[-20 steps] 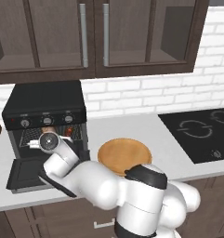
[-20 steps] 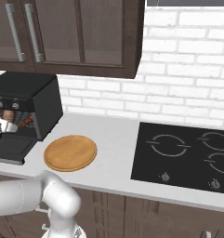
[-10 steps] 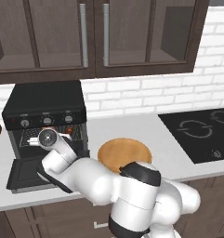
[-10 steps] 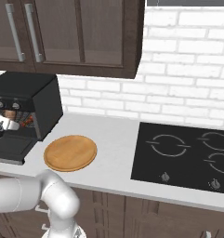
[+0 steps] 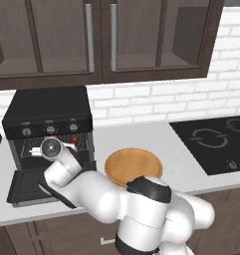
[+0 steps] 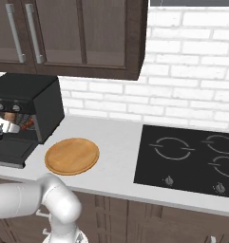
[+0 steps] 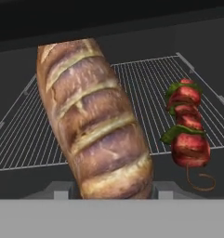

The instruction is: Pick up the kebab skewer and baguette bread, and place them inside the toaster oven. Close the toaster oven door and start by setting the timer.

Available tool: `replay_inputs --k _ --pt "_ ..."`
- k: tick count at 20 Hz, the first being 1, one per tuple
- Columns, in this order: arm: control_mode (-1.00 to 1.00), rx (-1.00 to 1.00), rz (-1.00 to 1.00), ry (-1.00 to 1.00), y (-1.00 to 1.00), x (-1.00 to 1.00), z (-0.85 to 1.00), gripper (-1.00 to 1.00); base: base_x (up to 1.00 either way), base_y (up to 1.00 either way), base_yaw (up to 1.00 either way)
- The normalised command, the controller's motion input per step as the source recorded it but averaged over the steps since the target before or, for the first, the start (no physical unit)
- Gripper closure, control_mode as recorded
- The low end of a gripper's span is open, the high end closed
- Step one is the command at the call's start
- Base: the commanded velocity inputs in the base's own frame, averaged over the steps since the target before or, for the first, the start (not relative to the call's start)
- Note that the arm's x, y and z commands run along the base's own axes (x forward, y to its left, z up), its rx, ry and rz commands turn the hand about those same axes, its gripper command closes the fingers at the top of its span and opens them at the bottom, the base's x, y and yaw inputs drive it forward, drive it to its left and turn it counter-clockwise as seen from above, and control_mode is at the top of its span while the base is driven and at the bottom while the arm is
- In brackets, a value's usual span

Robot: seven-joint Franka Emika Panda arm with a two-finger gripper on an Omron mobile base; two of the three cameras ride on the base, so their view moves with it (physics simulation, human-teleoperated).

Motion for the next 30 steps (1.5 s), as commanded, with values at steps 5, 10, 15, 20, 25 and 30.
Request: replay_inputs --k 5,10,15,20,25,30 --pt "-1.00 0.00 0.00 0.00 0.00 0.00 0.00 -1.00 0.00 0.00 0.00" --pt "-1.00 0.00 0.00 0.00 0.00 0.00 0.00 -1.00 0.00 0.00 0.00" --pt "-1.00 0.00 -0.02 0.00 -0.01 -0.54 0.23 -1.00 0.00 0.00 0.00" --pt "-1.00 0.00 -0.01 0.04 -0.18 -0.82 0.47 -1.00 0.00 0.00 0.00" --pt "-1.00 0.00 -0.01 0.16 -0.31 -0.59 0.19 -1.00 0.00 0.00 0.00" --pt "-1.00 0.00 0.00 0.16 -0.24 -0.56 0.00 -1.00 0.00 0.00 0.00"
